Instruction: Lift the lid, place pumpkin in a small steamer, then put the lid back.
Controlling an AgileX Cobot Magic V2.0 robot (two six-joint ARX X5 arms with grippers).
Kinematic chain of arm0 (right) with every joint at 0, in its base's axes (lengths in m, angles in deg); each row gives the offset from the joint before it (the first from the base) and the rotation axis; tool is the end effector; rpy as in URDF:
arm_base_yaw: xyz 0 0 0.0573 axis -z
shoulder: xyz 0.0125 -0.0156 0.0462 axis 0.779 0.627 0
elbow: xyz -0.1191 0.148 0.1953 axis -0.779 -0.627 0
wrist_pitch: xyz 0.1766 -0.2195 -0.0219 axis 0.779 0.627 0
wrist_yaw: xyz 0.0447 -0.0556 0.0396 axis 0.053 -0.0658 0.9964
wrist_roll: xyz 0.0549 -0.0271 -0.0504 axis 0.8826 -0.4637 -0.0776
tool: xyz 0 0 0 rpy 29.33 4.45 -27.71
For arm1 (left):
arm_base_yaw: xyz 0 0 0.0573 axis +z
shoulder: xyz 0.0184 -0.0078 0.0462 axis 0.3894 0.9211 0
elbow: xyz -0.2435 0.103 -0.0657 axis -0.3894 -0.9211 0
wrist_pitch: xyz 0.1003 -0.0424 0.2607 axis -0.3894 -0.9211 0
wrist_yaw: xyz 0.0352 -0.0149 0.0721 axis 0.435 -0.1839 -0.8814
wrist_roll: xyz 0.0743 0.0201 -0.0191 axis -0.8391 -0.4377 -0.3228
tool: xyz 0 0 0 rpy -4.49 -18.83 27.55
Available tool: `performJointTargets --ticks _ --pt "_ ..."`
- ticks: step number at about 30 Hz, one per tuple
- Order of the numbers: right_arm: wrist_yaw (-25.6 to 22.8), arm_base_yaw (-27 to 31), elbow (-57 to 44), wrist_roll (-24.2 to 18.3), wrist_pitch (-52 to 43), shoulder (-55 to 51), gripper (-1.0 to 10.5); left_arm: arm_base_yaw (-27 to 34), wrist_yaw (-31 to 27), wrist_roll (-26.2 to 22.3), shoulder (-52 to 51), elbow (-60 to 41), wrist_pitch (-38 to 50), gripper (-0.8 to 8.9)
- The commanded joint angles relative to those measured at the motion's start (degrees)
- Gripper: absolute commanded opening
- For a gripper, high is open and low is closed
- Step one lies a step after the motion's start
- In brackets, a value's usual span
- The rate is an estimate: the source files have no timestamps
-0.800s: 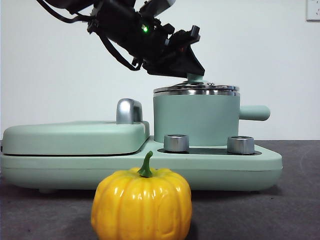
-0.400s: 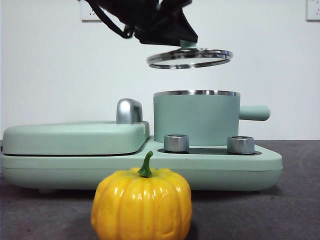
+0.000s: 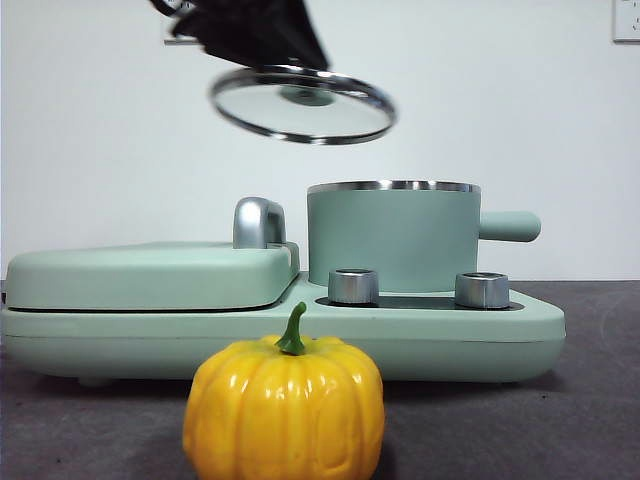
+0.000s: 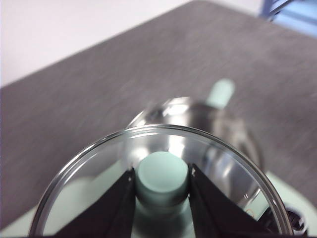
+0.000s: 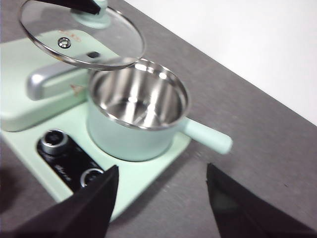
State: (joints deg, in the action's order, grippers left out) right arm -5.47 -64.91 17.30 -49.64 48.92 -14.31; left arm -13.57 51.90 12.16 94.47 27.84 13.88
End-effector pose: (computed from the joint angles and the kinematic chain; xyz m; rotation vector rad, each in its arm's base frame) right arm 0.1497 0.0570 0.3259 -0.3591 0.2805 0.6142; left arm 0.3006 -0.2294 0.3206 0.1963 0.3926 -0.7306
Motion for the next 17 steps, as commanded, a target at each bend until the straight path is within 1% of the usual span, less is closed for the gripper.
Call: performJointTargets --ticks 1,5,9,12,15,17 --pt "0.8 -1.2 1.1 0.6 -0.5 0.3 3.4 0.5 -2.7 1.4 -2.4 1.8 -2.8 0.17" --pt "0.8 -3.5 1.1 1.2 0.7 1.2 3.5 2.2 -2.7 2.7 -5.9 1.6 -8.7 0.17" --pt "0.8 -6.6 1.1 1.3 2.1 3.3 3.5 4.0 -2.8 2.7 -9.7 -0.1 -11.3 0.17" --pt "1.0 -10.4 1.1 1.4 2.2 5.8 3.8 5.4 -4.1 2.9 -13.3 -2.8 -12.1 0.17" --pt "0.9 -14.5 1.1 1.4 2.1 8.4 3.8 6.8 -5.5 2.9 -17.4 -5.7 -13.3 0.16" --pt "0.5 -17.6 1.1 1.4 2.1 10.5 3.8 7.7 -5.5 3.8 -20.1 -7.3 -14.3 0.16"
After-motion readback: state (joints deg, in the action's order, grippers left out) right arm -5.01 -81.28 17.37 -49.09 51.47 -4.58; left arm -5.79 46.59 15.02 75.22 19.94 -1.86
